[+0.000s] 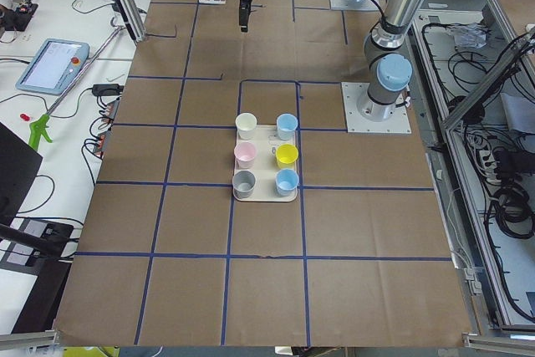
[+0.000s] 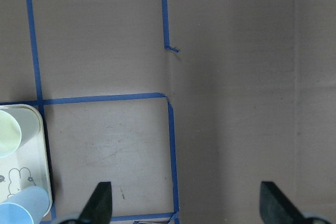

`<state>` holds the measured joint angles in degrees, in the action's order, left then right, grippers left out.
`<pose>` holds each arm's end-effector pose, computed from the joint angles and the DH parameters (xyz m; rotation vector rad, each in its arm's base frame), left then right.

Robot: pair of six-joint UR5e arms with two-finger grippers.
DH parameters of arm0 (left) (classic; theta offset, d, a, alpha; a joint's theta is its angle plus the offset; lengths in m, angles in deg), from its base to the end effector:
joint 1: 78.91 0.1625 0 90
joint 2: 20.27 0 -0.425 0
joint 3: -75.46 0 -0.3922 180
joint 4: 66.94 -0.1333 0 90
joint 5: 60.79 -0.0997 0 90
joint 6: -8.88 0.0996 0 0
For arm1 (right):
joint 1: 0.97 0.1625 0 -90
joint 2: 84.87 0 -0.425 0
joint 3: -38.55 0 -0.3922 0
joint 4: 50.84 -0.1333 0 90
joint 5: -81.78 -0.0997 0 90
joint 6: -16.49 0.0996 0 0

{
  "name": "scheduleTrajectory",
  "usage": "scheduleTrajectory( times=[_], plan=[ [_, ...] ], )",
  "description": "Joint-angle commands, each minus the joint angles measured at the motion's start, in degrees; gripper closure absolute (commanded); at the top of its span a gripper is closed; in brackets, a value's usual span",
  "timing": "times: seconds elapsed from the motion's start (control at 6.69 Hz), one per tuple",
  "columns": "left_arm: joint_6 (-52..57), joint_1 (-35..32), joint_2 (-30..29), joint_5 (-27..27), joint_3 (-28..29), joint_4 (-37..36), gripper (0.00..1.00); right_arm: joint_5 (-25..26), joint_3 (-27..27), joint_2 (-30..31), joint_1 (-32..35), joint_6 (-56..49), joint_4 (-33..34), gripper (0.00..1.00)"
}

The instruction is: Transfer IKEA cup to right arm and place on rack

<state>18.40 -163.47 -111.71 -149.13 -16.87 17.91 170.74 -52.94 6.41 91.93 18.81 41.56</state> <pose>-0.0878 -0.5147 0.4644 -0.1115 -3.1137 0.0431 0.1595 -0.4787 0.4903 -0.0163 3.1211 -0.0583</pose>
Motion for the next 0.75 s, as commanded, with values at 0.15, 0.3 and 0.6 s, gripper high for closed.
scheduleTrajectory(
  times=[0.15, 0.3, 0.6],
  plan=[
    [13.6, 14.1, 0.9, 0.2, -4.7, -1.1, 0.01, 0.1, 0.0, 0.0, 0.0, 0.0, 0.1, 0.00],
    [16.9, 19.4, 0.7, 0.2, -6.4, -2.7, 0.01, 0.2, -0.1, -0.1, 0.0, 0.0, 0.1, 0.00],
    [19.7, 22.5, 0.7, 0.1, -10.0, -7.0, 0.03, 0.2, -0.1, -0.1, 0.0, 0.0, 0.1, 0.00]
  ],
)
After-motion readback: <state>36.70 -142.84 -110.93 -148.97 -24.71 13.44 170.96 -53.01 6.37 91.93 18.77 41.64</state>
